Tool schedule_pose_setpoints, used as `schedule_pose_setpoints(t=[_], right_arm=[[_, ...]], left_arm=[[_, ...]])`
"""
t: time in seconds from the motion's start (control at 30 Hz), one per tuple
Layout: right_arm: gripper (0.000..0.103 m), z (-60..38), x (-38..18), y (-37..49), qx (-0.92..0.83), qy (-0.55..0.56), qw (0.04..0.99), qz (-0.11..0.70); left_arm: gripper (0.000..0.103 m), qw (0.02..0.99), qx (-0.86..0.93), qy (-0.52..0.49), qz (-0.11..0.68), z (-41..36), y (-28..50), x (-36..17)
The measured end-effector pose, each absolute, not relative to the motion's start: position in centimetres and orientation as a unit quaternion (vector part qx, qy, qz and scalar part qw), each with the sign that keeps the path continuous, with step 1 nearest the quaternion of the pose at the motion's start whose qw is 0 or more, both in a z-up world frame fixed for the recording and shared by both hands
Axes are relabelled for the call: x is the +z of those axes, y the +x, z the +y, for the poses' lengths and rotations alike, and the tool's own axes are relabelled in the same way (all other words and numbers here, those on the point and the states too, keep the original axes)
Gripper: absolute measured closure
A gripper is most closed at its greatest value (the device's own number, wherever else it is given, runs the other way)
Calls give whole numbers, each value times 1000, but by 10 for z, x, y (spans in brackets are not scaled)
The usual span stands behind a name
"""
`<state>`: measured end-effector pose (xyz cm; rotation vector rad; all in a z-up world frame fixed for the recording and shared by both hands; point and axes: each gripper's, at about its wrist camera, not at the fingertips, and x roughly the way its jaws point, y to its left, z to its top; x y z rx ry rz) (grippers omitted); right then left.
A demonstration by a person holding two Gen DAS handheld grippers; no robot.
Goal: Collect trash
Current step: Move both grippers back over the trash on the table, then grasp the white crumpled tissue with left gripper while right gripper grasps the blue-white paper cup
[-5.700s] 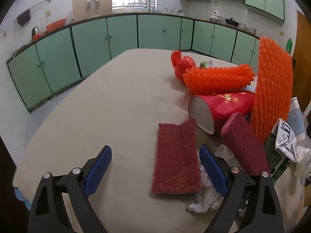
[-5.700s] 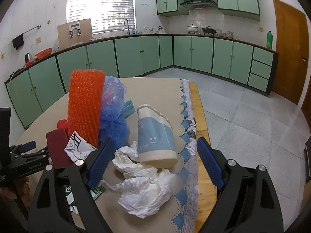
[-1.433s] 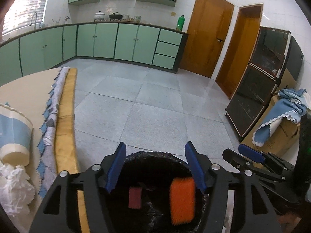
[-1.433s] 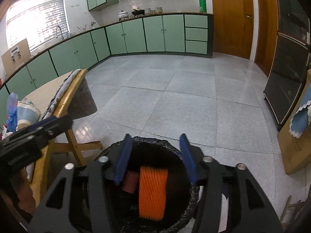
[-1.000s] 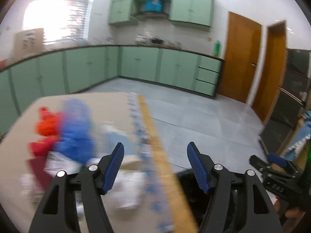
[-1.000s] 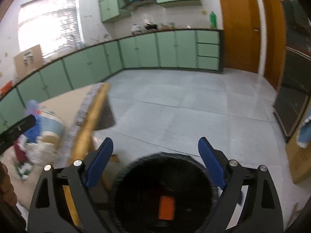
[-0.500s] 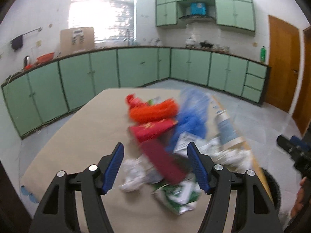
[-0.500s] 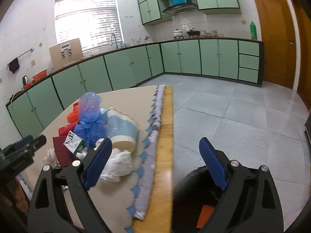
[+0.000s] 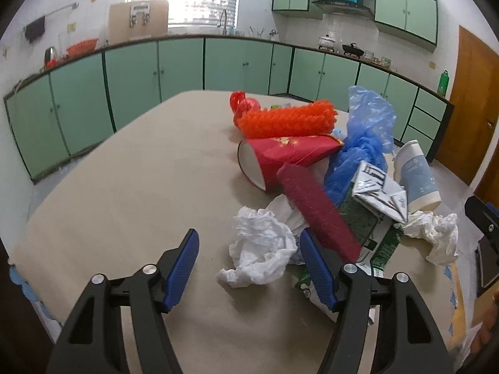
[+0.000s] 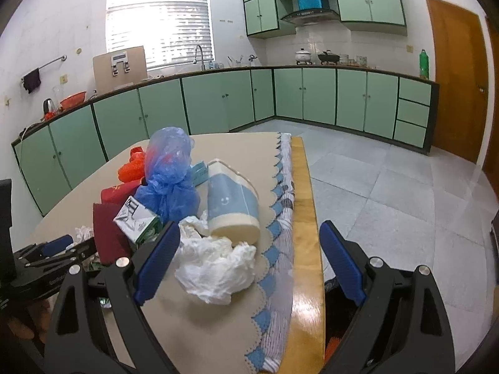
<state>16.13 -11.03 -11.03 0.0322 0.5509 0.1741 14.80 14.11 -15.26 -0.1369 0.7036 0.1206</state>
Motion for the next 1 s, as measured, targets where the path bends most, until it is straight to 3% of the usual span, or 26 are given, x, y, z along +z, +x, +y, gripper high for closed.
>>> schedule_pose_setpoints(t=[0.17,0.27,1.0], right_arm=[[15,-106,-107,175,86,15,959,268],[15,-103,-106,183,84,14,959,269],[18,-91,-100,219,84,13,956,279]], left_arm=[[72,930,40,-82,355,145,150,-156],[82,931,39,-86,351,149,148,-155],[87,964,70,-99,236,169,138,-81]])
